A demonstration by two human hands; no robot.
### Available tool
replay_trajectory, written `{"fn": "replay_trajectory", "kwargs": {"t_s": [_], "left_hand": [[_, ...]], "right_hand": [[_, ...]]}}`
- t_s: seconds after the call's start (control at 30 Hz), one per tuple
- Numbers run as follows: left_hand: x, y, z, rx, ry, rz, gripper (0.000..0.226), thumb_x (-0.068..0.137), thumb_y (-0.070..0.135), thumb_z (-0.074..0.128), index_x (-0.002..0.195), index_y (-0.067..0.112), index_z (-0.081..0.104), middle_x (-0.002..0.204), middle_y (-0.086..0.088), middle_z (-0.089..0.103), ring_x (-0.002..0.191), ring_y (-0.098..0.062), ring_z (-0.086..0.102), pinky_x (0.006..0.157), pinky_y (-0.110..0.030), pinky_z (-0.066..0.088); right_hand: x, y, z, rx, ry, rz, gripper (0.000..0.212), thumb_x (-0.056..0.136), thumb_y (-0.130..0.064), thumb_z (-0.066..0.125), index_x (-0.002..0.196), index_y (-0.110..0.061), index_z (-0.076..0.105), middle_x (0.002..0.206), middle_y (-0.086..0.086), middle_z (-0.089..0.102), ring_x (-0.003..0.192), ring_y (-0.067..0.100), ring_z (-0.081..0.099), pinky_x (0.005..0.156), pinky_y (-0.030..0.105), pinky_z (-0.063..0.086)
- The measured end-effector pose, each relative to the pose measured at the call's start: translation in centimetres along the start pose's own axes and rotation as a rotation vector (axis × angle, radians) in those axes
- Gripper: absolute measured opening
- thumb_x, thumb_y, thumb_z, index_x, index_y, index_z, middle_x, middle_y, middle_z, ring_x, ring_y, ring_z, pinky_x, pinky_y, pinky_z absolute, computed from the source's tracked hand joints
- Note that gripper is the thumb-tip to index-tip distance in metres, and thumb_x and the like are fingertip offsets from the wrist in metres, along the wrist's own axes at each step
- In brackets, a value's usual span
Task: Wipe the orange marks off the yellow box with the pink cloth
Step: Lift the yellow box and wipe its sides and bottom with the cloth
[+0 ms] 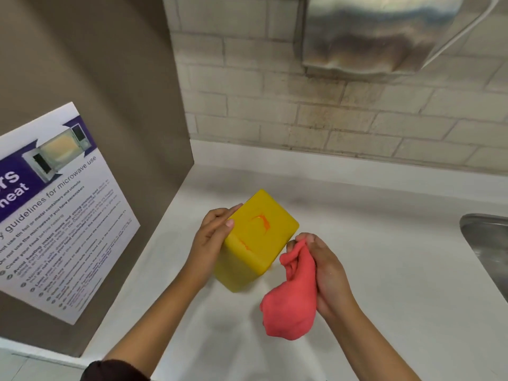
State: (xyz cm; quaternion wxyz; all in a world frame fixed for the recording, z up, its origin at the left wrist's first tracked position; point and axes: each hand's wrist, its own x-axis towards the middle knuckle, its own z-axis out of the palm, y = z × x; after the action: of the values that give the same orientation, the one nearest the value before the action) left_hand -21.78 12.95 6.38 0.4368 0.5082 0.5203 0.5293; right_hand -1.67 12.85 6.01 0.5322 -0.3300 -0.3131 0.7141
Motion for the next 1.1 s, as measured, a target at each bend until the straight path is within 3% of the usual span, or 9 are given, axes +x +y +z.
{"fn": "replay_trajectory", "kwargs": {"t_s": [0.17, 0.3, 0.43, 0.5, 0.6, 0.7, 0.8, 0.9, 1.1], "left_hand": [[0.3, -0.3, 0.2, 0.008, -0.046, 0.02, 0.034, 0.084, 0.035, 0.043, 0.11, 0.043, 0.063, 0.116, 0.007, 0.053, 0.107, 0.002, 0.054, 0.087, -0.011, 0.042], [0.4, -0.2, 0.3, -0.023, -0.045, 0.034, 0.035, 0.084, 0.03, 0.043, 0.11, 0.036, 0.064, 0.114, 0.005, 0.054, 0.105, 0.002, 0.055, 0.087, -0.009, 0.043], [0.5, -0.3, 0.3, -0.021, -0.046, 0.032, 0.035, 0.084, 0.03, 0.043, 0.111, 0.035, 0.065, 0.117, 0.002, 0.054, 0.111, -0.01, 0.055, 0.092, -0.021, 0.043], [0.6, -0.3, 0.2, -0.017, -0.04, 0.037, 0.034, 0.084, 0.03, 0.042, 0.11, 0.035, 0.065, 0.118, 0.001, 0.054, 0.111, -0.012, 0.055, 0.093, -0.023, 0.043], [0.6, -0.4, 0.2, -0.013, -0.032, 0.045, 0.034, 0.085, 0.031, 0.042, 0.109, 0.036, 0.064, 0.119, 0.0, 0.054, 0.11, -0.008, 0.055, 0.091, -0.019, 0.044], [0.6, -0.6, 0.4, -0.011, -0.021, 0.056, 0.035, 0.085, 0.031, 0.041, 0.111, 0.035, 0.063, 0.118, 0.002, 0.055, 0.109, -0.003, 0.055, 0.089, -0.011, 0.044], [0.6, -0.8, 0.5, -0.016, 0.008, 0.072, 0.034, 0.087, 0.03, 0.039, 0.111, 0.034, 0.063, 0.118, 0.0, 0.056, 0.108, -0.002, 0.056, 0.089, -0.012, 0.044], [0.7, -0.9, 0.3, -0.024, 0.029, 0.088, 0.034, 0.088, 0.03, 0.037, 0.109, 0.034, 0.063, 0.118, 0.001, 0.057, 0.104, 0.003, 0.057, 0.086, -0.009, 0.044], [0.4, -1.2, 0.6, -0.048, 0.042, 0.121, 0.034, 0.089, 0.029, 0.039, 0.106, 0.039, 0.066, 0.115, 0.003, 0.057, 0.106, -0.002, 0.058, 0.087, -0.013, 0.047]], "right_hand": [[1.8, -3.2, 0.9, -0.21, -0.128, -0.258, 0.022, 0.093, -0.025, 0.046, 0.088, -0.012, 0.063, 0.07, 0.019, 0.066, 0.054, 0.024, 0.056, 0.049, 0.027, 0.049], [4.6, -5.1, 2.9, -0.326, -0.228, -0.254, 0.025, 0.098, -0.019, 0.04, 0.097, -0.009, 0.063, 0.081, 0.018, 0.071, 0.057, 0.022, 0.063, 0.051, 0.027, 0.051], [6.3, -4.5, 2.9, -0.796, -0.061, -0.434, 0.018, 0.097, -0.017, 0.046, 0.095, -0.019, 0.064, 0.08, -0.005, 0.072, 0.074, 0.012, 0.067, 0.069, 0.025, 0.05], [6.6, -4.3, 2.7, -0.938, 0.078, -0.53, 0.003, 0.09, -0.027, 0.057, 0.09, -0.029, 0.059, 0.084, -0.013, 0.064, 0.075, 0.008, 0.061, 0.067, 0.023, 0.047], [6.5, -3.7, 2.6, -1.062, 0.284, -0.618, 0.023, 0.079, -0.044, 0.065, 0.073, -0.03, 0.048, 0.075, -0.013, 0.055, 0.064, 0.004, 0.051, 0.056, 0.015, 0.04], [6.0, -3.4, 2.3, -1.165, 0.286, -0.77, 0.023, 0.083, -0.041, 0.064, 0.066, -0.028, 0.054, 0.068, -0.012, 0.054, 0.067, 0.002, 0.051, 0.059, 0.016, 0.039], [4.9, -3.0, 1.5, -1.172, 0.065, -0.785, 0.026, 0.089, -0.041, 0.055, 0.085, -0.021, 0.071, 0.086, -0.008, 0.06, 0.084, 0.003, 0.055, 0.074, 0.021, 0.044], [3.6, -1.9, 0.5, -1.318, -0.069, -0.734, 0.046, 0.09, -0.049, 0.046, 0.122, -0.019, 0.061, 0.117, -0.003, 0.053, 0.107, 0.012, 0.045, 0.093, 0.02, 0.035], [2.7, -0.9, 1.5, -1.3, 0.201, -0.825, 0.035, 0.09, -0.031, 0.047, 0.116, -0.017, 0.066, 0.103, 0.003, 0.057, 0.1, 0.009, 0.038, 0.089, 0.015, 0.027]]}}
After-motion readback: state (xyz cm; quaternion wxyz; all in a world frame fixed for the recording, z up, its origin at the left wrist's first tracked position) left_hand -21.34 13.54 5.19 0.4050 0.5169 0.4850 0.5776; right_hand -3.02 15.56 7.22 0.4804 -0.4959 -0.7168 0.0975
